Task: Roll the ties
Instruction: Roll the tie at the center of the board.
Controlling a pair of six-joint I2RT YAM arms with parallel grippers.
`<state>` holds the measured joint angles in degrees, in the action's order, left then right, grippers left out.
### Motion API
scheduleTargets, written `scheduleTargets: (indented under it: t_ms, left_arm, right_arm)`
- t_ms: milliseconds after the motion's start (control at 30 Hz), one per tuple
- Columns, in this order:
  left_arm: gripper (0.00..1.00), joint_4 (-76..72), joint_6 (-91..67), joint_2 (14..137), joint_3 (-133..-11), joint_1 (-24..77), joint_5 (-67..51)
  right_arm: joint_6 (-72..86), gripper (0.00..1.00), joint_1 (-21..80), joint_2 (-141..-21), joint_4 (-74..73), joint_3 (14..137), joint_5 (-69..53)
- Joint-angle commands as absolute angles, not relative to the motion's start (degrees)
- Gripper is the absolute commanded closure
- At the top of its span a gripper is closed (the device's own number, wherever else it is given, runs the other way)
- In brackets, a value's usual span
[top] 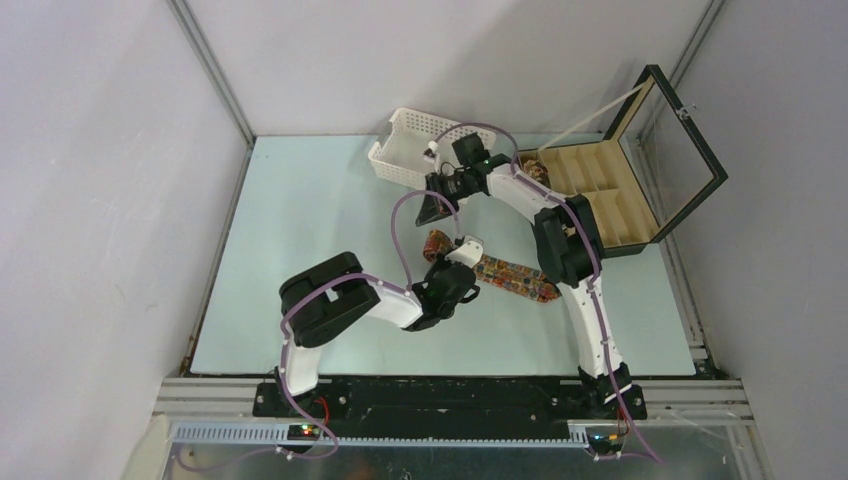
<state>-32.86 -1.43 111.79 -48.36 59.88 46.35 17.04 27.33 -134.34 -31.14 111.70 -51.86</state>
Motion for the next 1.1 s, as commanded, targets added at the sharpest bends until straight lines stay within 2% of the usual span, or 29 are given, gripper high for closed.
scheduleTargets:
  t_ms: [0, 367, 733, 900, 1067]
  left_arm:
    - [1.00, -33.6, -0.5, 112.4, -49.6, 60.1, 46.5]
    - [1.00, -33.6, -0.6, 112.7, -49.6, 60.0, 46.7]
    - [1.00, -32.9, -1.2, 112.6, -50.1, 60.0, 47.8]
    - [0.84, -32.7, -1.9, 111.2, -49.6, 60.0, 48.5]
    - [0.74, -32.8, -2.6, 108.9, -48.4, 60.1, 47.9]
  right_arm:
    - [14.8, 0.94, 28.1, -134.0, -35.9, 114.3, -50.3]
    - [14.1, 0.95, 27.7, -128.7, -33.9, 106.1, -41.5]
    - [15.5, 0.96, 26.9, -127.0, -30.6, 101.6, -40.9]
    - [15.8, 0.96, 26.7, -127.4, -30.4, 101.5, -41.0]
    - [15.9, 0.97, 26.6, -127.7, -30.2, 101.4, -41.0]
